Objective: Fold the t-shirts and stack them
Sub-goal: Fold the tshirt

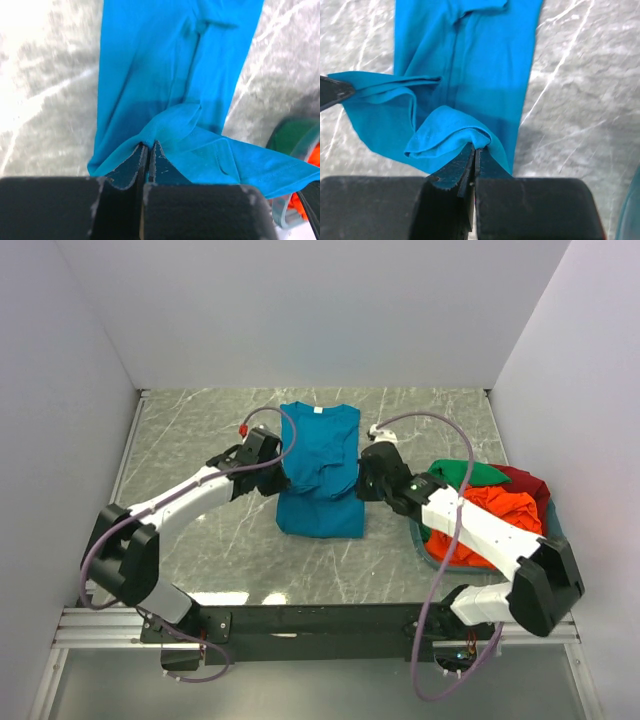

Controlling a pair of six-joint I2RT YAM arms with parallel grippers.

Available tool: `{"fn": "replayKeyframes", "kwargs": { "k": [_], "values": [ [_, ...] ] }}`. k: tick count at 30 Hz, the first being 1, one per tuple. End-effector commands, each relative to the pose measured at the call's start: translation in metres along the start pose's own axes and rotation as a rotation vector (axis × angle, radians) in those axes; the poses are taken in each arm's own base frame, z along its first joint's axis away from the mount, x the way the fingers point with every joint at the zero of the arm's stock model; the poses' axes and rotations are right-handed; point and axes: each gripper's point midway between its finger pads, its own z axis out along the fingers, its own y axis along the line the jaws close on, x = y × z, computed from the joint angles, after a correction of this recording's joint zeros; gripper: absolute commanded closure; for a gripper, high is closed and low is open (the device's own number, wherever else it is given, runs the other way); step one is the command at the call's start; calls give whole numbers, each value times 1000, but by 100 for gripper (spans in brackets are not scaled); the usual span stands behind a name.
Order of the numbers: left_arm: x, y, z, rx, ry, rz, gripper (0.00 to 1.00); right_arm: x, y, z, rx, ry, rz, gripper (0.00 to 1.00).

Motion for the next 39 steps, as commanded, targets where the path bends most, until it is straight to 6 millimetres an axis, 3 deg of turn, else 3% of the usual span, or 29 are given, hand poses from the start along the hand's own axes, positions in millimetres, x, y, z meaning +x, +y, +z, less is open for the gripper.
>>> {"fn": "replayKeyframes", "kwargs": {
  "k": [1, 9, 15, 29, 31, 32, 33, 34, 35, 37, 38, 39],
  "values": [
    [-28, -16, 6, 48, -39, 28, 99, -35, 6, 10, -25, -58, -9, 100],
    [-60, -14, 33, 46, -46, 19, 98, -53, -10, 45, 0, -14, 4, 100],
    [-76, -16, 47, 47, -45, 36, 98, -51, -17, 69, -3, 52, 13, 100],
    [-84, 4, 95, 15, 27, 25, 86, -54, -37, 121, 15, 121, 49, 100],
    [-90, 7, 99, 10, 28, 11, 82, -60, -39, 126, 22, 126, 55, 97],
    [-91, 7, 101, 10, 32, 5, 81, -58, -42, 131, 33, 142, 59, 91],
    [-95, 5, 101, 18, 33, 2, 72, -64, -43, 131, 42, 140, 60, 86],
    [-97, 2, 101, 27, 35, 4, 66, -67, -43, 132, 45, 141, 58, 71],
    [-98, -3, 98, 48, 38, 10, 51, -68, -42, 132, 43, 143, 54, 61],
    [-104, -12, 92, 82, 15, 20, 30, -74, -39, 129, 35, 137, 48, 38],
    [-106, -14, 88, 93, 8, 24, 14, -79, -37, 126, 27, 123, 47, 31],
    [-109, -17, 83, 103, -5, 27, 6, -80, -37, 123, 28, 121, 47, 30]
  ]
}}
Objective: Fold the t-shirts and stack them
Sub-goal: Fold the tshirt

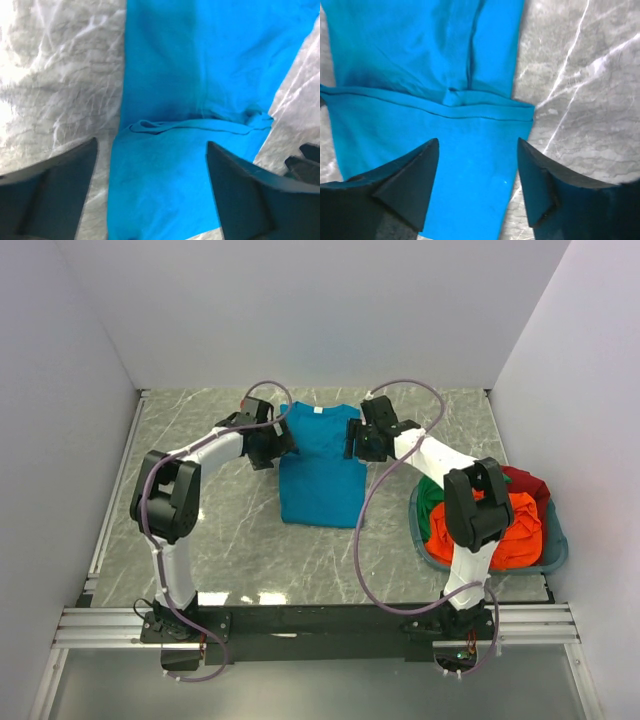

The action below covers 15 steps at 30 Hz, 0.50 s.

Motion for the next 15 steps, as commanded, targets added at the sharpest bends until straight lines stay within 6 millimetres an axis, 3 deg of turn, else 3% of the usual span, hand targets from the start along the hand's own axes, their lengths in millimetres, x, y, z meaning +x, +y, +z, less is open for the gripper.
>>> {"fn": "replayKeyframes", "kwargs": {
  "k": [1, 5, 7, 8, 10, 11, 12, 14, 15],
  "values": [
    [-24, -36, -30, 117, -79, 42, 1, -26, 9, -20, -26, -60, -7, 28],
    [-20, -34, -45, 122, -93, 42, 1, -18, 10, -36, -50, -72, 19, 23],
    [-9, -29, -54, 131, -80, 38, 0, 0, 5, -39, -55, -53, 44, 18],
    [6, -18, -52, 116, -54, 28, 1, -1, 10, -49, -88, -72, 53, 16],
    [15, -16, -67, 143, -62, 14, 1, 22, 6, -53, -97, -41, 79, 15],
    [33, -2, -64, 129, -39, 0, 0, 21, 11, -65, -128, -71, 84, 14],
    [37, -4, -75, 153, -52, -1, 1, 39, 6, -65, -126, -44, 104, 14],
    [66, 9, -75, 160, 1, -19, 1, 47, 11, -77, -170, -61, 117, 13],
    [72, 7, -79, 180, 3, -18, 1, 67, 7, -76, -166, -28, 134, 13]
  ]
}}
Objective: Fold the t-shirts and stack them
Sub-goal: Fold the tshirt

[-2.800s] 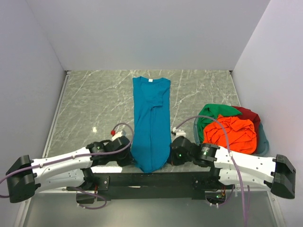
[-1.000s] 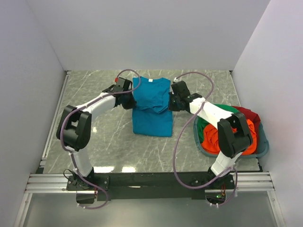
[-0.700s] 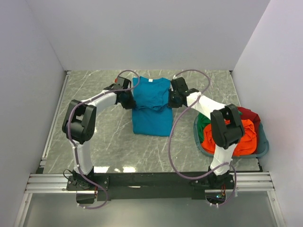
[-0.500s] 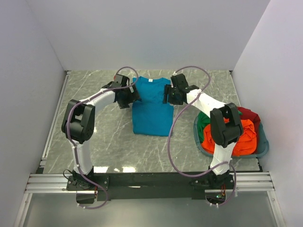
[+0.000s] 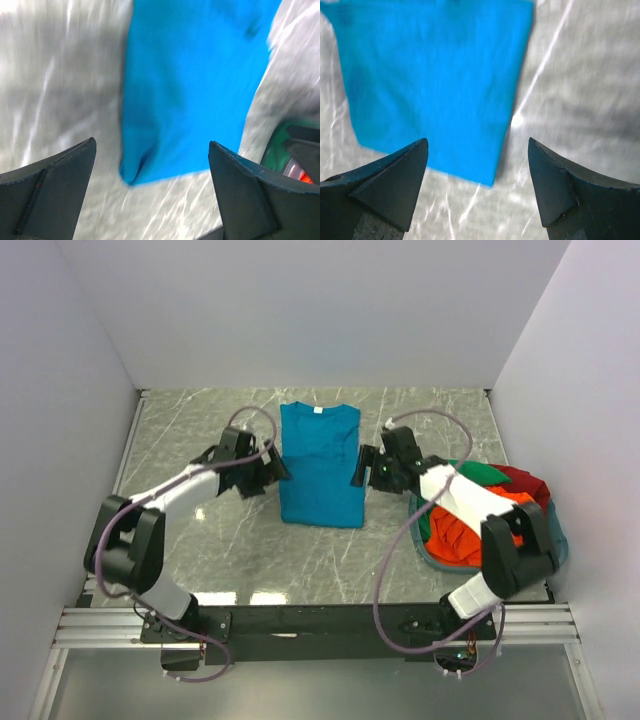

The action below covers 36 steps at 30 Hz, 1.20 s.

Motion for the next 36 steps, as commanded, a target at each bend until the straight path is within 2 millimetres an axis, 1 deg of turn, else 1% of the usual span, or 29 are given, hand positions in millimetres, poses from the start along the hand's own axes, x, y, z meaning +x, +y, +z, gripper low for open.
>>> {"fn": "replayKeyframes", "kwargs": {
  "k": [1, 2, 3, 4, 5, 6, 7, 8, 10, 11, 13, 14, 16, 18, 19, 21, 22, 23, 24, 25, 27, 29, 30, 33, 35, 36],
  "values": [
    [28, -7, -9, 79, 31, -18, 1, 14, 15, -16, -92, -34, 49, 13],
    [45, 2, -6, 61, 60, -22, 5, 17, 17, -21, -107, -44, 48, 13],
    [52, 4, -7, 62, 69, -25, 7, 34, 13, -19, -102, -15, 53, 13],
    [57, 4, -6, 69, 76, -31, 10, 39, 13, -22, -108, -14, 53, 14],
    [69, 11, -5, 61, 100, -33, 16, 43, 13, -21, -111, -10, 53, 15],
    [73, 11, -4, 65, 108, -36, 19, 55, 10, -20, -108, 12, 58, 17],
    [76, 11, -3, 75, 111, -40, 22, 58, 10, -19, -111, 16, 59, 19],
    [82, 15, -2, 65, 124, -47, 30, 62, 7, -18, -106, 24, 60, 20],
    [83, 16, -2, 69, 123, -47, 35, 72, 3, -15, -93, 38, 68, 24],
    [85, 19, -1, 63, 123, -51, 42, 77, 1, -13, -91, 45, 72, 26],
    [85, 20, 0, 54, 122, -52, 49, 83, 1, -10, -92, 60, 73, 31],
    [86, 23, 2, 43, 126, -54, 56, 84, 1, -8, -94, 62, 72, 32],
    [83, 24, 3, 31, 119, -51, 62, 87, 1, -4, -89, 75, 75, 37],
    [83, 26, 6, 21, 119, -48, 66, 87, 2, -1, -92, 76, 73, 40],
    [81, 24, 6, 23, 114, -47, 67, 89, 0, 2, -84, 85, 75, 43],
    [81, 25, 8, 17, 116, -47, 68, 87, 3, 5, -91, 87, 69, 46],
    [79, 23, 9, 22, 112, -41, 69, 90, 3, 7, -87, 99, 71, 47],
    [81, 24, 11, 19, 122, -41, 71, 90, 5, 9, -93, 102, 70, 49],
    [82, 25, 12, 18, 128, -39, 74, 91, 6, 10, -93, 112, 71, 53],
    [81, 23, 13, 24, 130, -39, 76, 94, 7, 12, -93, 123, 67, 53],
    [83, 25, 16, 19, 140, -39, 83, 97, 10, 14, -95, 131, 59, 53],
    [86, 27, 18, 19, 151, -41, 98, 98, 11, 19, -95, 140, 57, 55],
    [87, 28, 18, 18, 154, -40, 99, 100, 11, 21, -95, 153, 60, 64],
    [88, 29, 16, 23, 149, -40, 99, 101, 12, 22, -96, 154, 60, 83],
    [91, 29, 10, 41, 143, -40, 99, 103, 12, 19, -97, 164, 51, 89],
    [93, 30, 8, 43, 141, -43, 99, 103, 12, 17, -99, 165, 45, 91]
  ]
}}
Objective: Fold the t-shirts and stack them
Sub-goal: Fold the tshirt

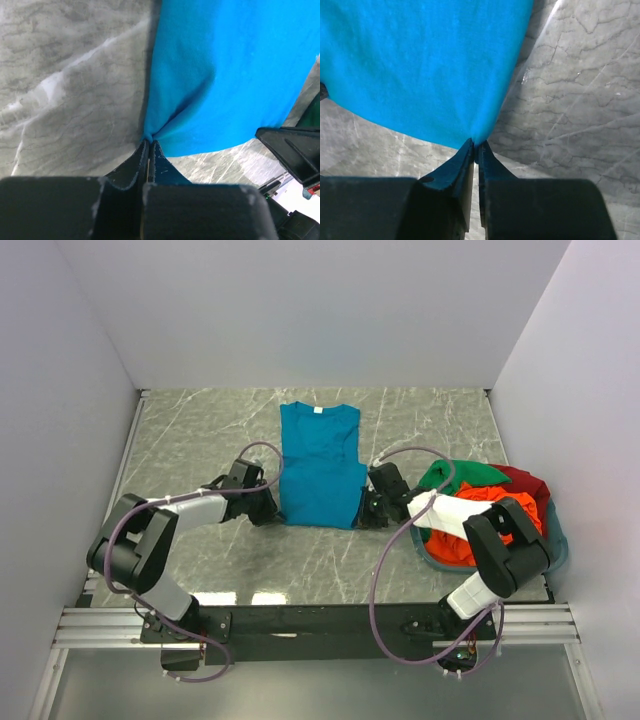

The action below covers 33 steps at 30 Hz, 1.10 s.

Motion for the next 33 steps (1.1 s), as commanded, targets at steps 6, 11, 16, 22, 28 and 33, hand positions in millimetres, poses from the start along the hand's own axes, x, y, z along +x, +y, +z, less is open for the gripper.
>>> {"fn": "replayKeyframes", "kwargs": {
  "k": [6, 11, 16, 22, 28, 33],
  "values": [
    [17, 0, -32, 70, -52, 12, 99, 0, 31, -41, -124, -29, -99, 99],
    [33, -2, -66, 135, -96, 5, 99, 26, 48, -75, -234, 19, -149, 100],
    [43, -4, -108, 159, -150, -15, 99, 50, 82, -122, -421, 51, -221, 100],
    [37, -22, -173, 277, -293, -23, 99, 63, 109, -170, -602, 58, -274, 100],
    [29, -28, -197, 299, -362, -41, 99, 67, 114, -175, -671, 42, -255, 100],
    [12, -30, -203, 264, -427, -51, 99, 56, 110, -164, -673, -12, -210, 100]
  ]
}}
